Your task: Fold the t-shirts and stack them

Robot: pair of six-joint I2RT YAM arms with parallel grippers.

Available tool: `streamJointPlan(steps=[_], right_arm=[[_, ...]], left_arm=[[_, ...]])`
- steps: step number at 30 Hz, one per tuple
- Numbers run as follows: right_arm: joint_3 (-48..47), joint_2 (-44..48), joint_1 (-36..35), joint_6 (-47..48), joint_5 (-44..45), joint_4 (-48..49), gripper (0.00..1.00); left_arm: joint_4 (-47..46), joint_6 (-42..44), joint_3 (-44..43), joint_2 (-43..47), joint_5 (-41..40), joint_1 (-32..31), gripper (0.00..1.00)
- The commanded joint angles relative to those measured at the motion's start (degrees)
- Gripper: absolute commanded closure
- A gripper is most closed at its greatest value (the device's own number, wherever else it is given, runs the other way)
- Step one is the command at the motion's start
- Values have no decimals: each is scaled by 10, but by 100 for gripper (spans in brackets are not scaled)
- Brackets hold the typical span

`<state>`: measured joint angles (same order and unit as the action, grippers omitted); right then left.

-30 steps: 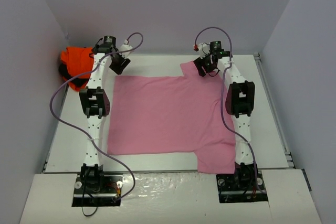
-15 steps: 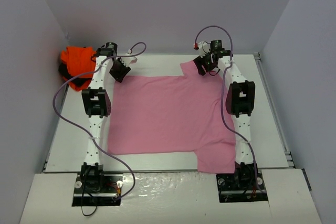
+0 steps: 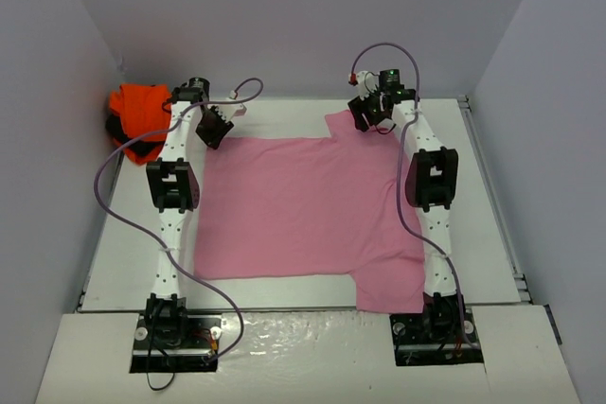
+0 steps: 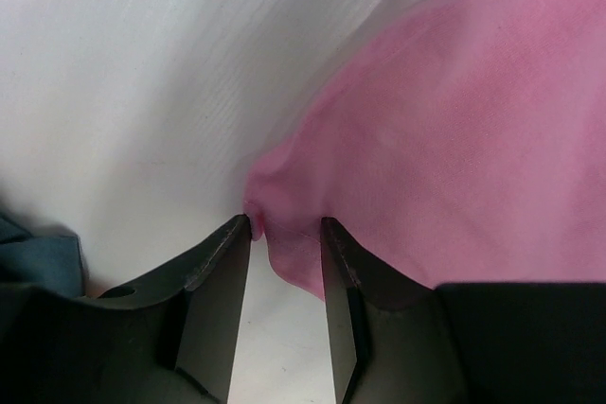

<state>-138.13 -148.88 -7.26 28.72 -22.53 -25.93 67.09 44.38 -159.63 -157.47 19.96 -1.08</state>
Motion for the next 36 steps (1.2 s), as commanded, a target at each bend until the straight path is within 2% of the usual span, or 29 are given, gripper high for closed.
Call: streamJointPlan(steps=[1,7,9,13,14,15,16,21,23,25,26,36], right_arm=[[-36,-17,-6,-11,-5,8,43],[-38,-40,-6,-16,4,9,48],[-42,-45,-6,-17,5,9,56],[-48,-52,-6,-15,4,10,64],[-48,-53,-6,-14,3,12,75],[-49,-54,-6,-13,2,14,90],[-50,-55,-6,-15,4,16,99],[-46,-47,-9,-14,26,29,100],[-43,-42,-9,-12,26,30,100],[-41,-31,-10,-10,25,32,100],[-40,-27,-10,-9,26,34,100],[-45,20,-13,17,111,70,100]], left_arm=[[7,9,-1,20,8,7,67],[0,5,7,25,10,7,68],[-1,4,6,26,10,7,67],[-5,4,12,25,8,6,67],[-5,4,12,25,8,7,67],[-7,4,12,25,7,7,67],[-7,4,12,24,7,7,67],[-10,4,13,25,4,7,70],[-10,4,13,26,2,7,80],[-19,0,20,29,0,7,98],[-24,-3,25,32,-1,7,100],[-79,-30,34,64,-10,7,100]])
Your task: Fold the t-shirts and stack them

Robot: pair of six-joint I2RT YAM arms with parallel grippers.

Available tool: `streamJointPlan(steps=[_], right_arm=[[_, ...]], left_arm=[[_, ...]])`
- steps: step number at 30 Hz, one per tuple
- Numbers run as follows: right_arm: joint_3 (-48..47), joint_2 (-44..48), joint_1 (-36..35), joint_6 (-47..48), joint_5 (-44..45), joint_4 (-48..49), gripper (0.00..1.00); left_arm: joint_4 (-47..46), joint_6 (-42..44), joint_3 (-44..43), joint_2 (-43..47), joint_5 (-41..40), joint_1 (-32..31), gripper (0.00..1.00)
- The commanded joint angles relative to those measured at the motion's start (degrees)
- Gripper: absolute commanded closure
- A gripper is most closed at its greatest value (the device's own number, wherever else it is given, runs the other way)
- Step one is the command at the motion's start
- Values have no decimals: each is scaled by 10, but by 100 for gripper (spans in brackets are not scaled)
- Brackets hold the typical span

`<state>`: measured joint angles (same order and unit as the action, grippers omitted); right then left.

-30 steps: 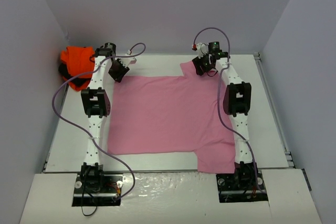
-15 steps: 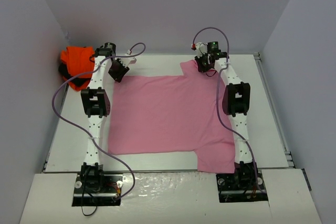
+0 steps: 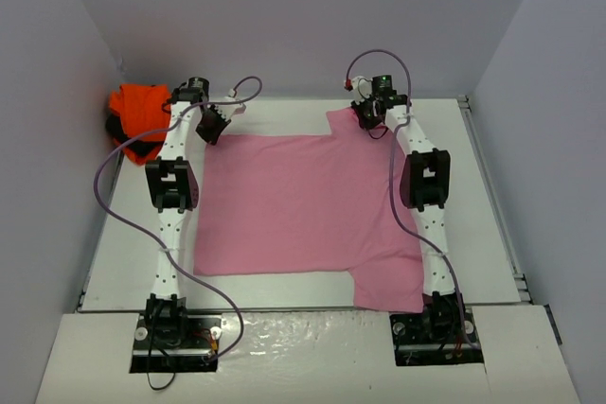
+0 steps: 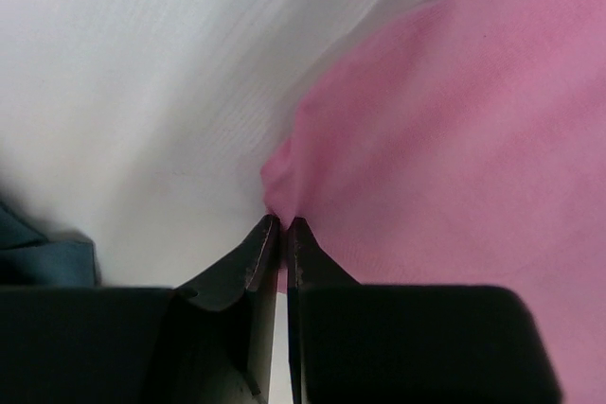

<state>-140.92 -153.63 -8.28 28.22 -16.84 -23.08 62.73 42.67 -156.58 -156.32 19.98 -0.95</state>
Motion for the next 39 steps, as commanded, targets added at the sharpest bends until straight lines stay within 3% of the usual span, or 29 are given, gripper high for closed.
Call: streamJointPlan(steps=[1,17,27,39], right_arm=[[-17,70,-2,25,55,42,100],[15,144,7,40,65,44,100],[92,236,32,60,55,45,100],[135,297,59,43,3,43,100]], left_arm=[[-38,-14,4,54,-10,6,100],[-73,-34,46,120,-31,6,100],[-106,-47,116,186,-46,6,100],[-117,-57,157,233,-43,7,100]])
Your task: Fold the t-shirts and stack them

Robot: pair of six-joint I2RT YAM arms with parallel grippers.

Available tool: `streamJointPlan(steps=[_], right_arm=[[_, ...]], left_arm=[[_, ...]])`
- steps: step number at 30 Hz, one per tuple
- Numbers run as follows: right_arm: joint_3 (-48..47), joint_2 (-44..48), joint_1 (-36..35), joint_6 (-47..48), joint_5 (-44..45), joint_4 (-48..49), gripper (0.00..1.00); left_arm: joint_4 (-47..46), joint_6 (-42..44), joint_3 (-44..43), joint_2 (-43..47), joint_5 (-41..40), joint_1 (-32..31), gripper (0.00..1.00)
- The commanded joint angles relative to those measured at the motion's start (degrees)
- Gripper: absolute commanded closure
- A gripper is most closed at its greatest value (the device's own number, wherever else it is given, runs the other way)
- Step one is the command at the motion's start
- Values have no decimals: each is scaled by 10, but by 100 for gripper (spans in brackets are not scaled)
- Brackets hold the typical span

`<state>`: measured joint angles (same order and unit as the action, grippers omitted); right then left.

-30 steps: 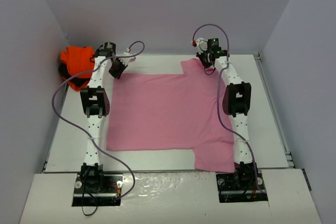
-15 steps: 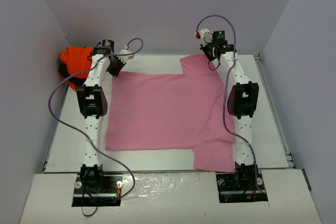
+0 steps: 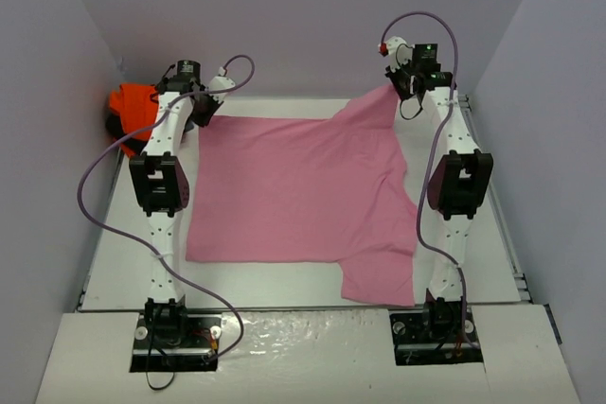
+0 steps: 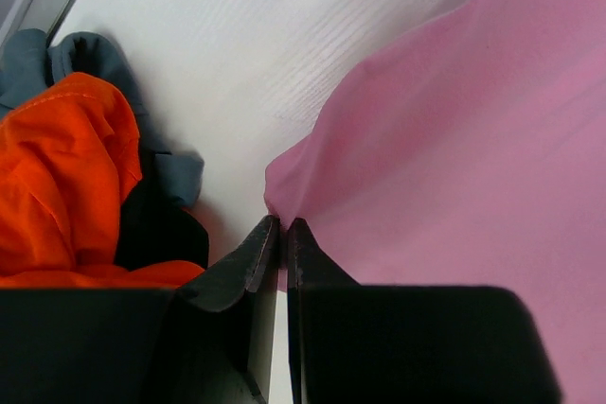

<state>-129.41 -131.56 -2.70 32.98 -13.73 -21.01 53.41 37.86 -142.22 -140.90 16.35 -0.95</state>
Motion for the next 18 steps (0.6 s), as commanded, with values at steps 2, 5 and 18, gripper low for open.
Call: streamJointPlan(steps=[2,5,18], right_arm=[[30,93,4,-3,-40,21,100],[62,133,4,2,-58,12,100],[233,302,4,36,-106,-64,100]], left_arm=[[-30,-9,35,92,-8,6,100],[-32,-13,68,124,-2,6,100],[-48,6,257,265,28,6,100]])
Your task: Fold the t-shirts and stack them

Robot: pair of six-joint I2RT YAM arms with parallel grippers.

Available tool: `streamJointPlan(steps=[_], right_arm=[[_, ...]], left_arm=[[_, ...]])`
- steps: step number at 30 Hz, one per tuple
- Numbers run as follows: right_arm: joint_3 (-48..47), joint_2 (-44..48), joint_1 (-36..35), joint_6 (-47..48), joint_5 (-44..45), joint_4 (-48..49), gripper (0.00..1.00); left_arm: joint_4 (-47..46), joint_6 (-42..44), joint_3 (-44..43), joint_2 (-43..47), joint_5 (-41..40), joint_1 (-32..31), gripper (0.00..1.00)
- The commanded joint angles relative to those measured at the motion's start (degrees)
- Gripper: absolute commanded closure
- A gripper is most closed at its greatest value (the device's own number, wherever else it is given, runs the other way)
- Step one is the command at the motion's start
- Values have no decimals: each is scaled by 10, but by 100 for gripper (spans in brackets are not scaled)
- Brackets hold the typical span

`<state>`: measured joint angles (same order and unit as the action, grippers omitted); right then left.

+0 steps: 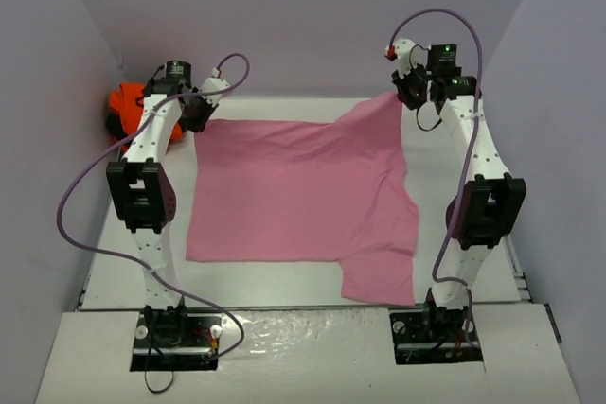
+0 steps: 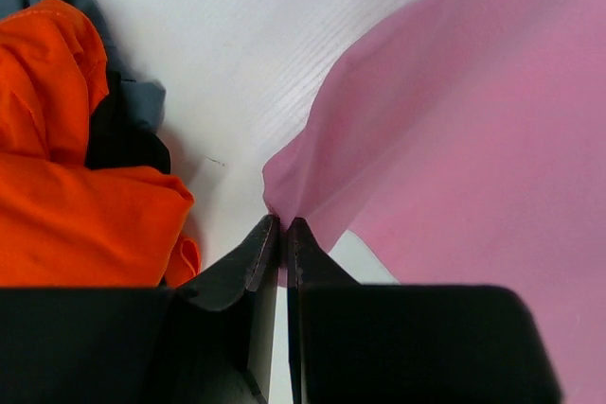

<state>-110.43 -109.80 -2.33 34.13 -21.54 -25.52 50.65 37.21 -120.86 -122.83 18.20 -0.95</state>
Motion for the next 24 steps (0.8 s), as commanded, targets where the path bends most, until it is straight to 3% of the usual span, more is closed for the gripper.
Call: streamJointPlan(steps=[1,11,24], right_arm=[[63,100,0,26,-31,-24,100],[160,177,6,94,-47,-129,100],[223,184,102,168,-78,-168,100]], left_arm=[[-25,13,55,98,13,6,100],[-40,36,199,161,12,21,100],[-68,46,266,152,30,66,100]])
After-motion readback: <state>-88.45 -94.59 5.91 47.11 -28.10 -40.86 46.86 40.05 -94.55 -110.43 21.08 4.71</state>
